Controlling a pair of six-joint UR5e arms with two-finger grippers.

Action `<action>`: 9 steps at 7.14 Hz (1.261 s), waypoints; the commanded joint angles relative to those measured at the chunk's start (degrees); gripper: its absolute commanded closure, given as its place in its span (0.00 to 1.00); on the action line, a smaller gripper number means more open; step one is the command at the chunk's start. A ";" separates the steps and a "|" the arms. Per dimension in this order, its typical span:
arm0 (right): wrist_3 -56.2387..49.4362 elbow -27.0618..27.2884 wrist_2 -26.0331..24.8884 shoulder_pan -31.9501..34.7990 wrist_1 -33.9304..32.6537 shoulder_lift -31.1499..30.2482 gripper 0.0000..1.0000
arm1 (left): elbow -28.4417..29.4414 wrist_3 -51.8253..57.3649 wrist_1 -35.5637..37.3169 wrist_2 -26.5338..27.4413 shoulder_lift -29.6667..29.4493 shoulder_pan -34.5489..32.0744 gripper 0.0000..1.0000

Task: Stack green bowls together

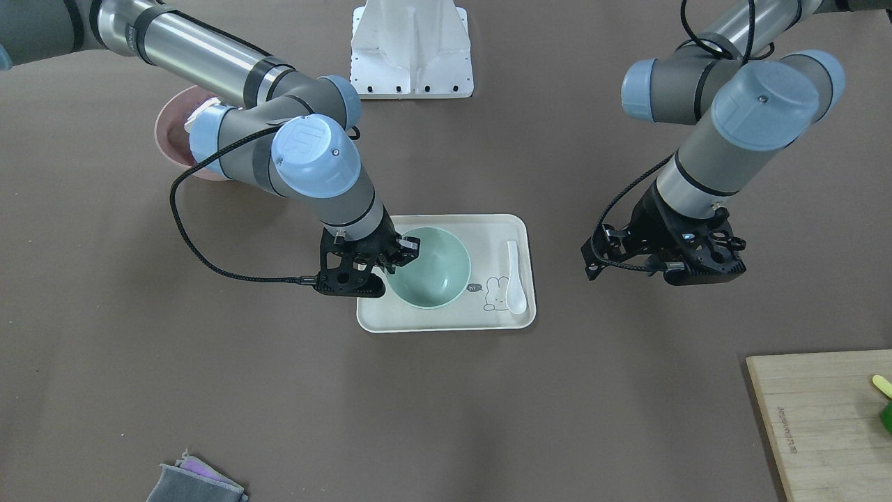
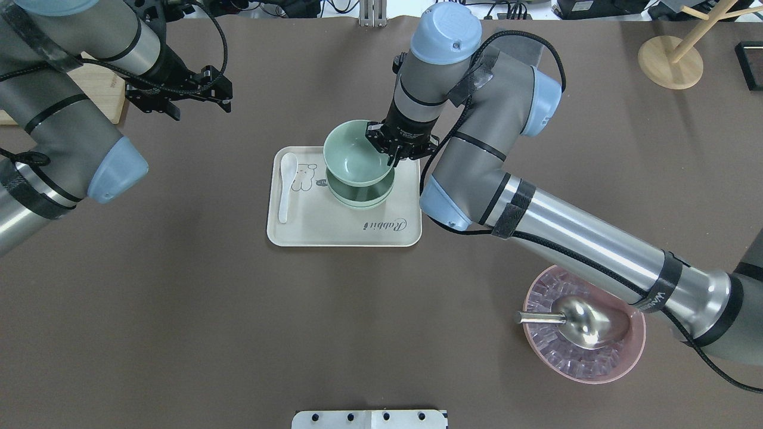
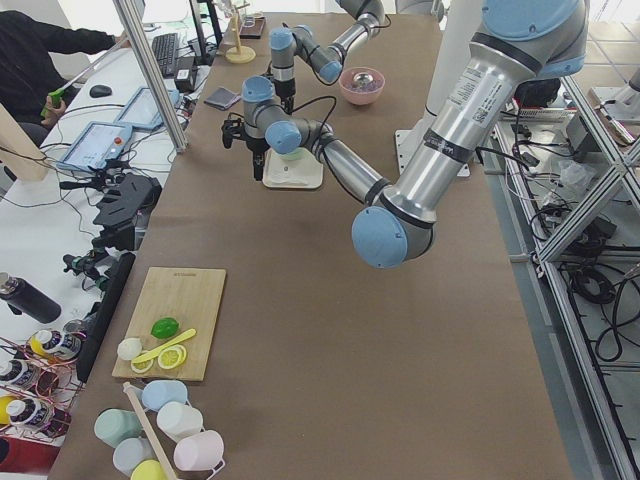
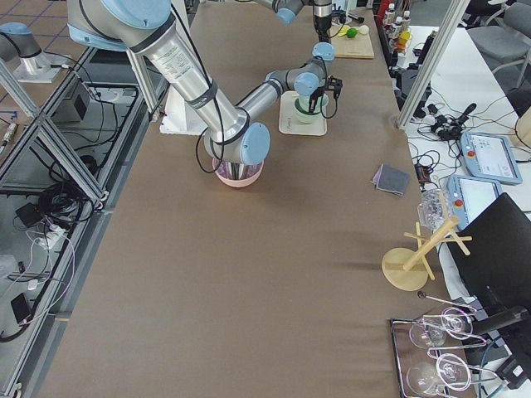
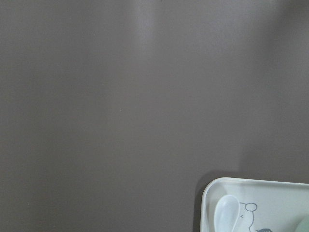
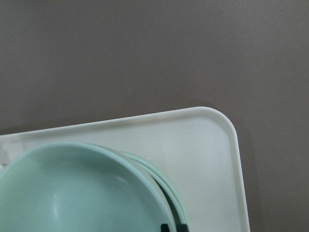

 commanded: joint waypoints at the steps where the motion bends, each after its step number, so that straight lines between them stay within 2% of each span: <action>1: 0.32 -0.38 -1.75 -1.30 0.07 -0.18 1.00 | 0.16 0.00 0.00 0.00 0.00 0.06 0.02; 3: 0.41 -0.38 -2.02 -1.57 0.07 -0.18 1.00 | 0.42 0.00 0.00 0.00 -0.08 0.14 0.02; 4: 0.41 -0.38 -2.02 -1.48 0.33 -0.27 0.60 | 0.42 -0.09 0.09 -0.09 -0.09 0.14 0.02; 5: 0.33 -0.30 -2.28 -1.48 0.33 -0.18 0.01 | 0.42 -0.09 0.09 -0.09 -0.09 0.14 0.02; 8: 0.15 0.67 -0.98 0.44 0.16 -0.18 0.00 | 0.42 -0.09 0.09 -0.09 -0.17 -0.12 0.02; 9: 0.24 2.41 2.43 2.71 -0.19 -0.79 0.00 | 0.08 0.00 0.09 0.00 -0.09 -0.82 0.02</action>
